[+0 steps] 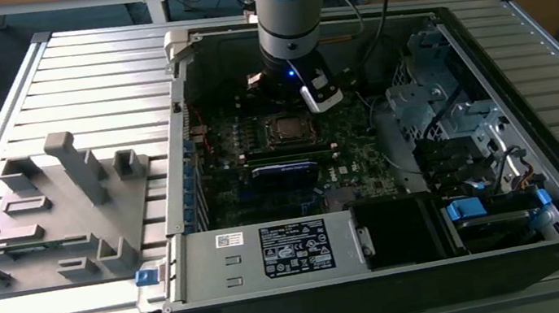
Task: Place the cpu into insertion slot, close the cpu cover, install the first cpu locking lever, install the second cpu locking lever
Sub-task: 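Install the first cpu locking lever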
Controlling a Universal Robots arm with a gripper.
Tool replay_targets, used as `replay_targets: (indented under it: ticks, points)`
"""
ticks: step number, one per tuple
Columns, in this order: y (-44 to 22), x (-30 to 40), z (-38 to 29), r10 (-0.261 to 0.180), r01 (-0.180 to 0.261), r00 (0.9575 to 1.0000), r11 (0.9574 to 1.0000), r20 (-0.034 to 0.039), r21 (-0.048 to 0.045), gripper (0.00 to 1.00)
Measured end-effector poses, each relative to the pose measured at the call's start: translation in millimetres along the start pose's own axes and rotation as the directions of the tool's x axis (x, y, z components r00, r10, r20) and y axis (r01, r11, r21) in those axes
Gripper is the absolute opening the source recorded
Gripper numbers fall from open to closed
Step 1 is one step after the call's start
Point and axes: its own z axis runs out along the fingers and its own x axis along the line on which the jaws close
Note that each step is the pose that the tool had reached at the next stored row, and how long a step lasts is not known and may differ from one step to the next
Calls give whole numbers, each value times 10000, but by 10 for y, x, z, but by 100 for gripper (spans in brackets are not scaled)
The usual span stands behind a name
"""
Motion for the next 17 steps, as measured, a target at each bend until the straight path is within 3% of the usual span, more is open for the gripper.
replay_targets:
  ticks: [4,17]
  points:
    - [-1,0,4,64,-64,10000,10000,20,11,10]
    - [15,-9,10,650,-651,9977,9979,191,42,10]
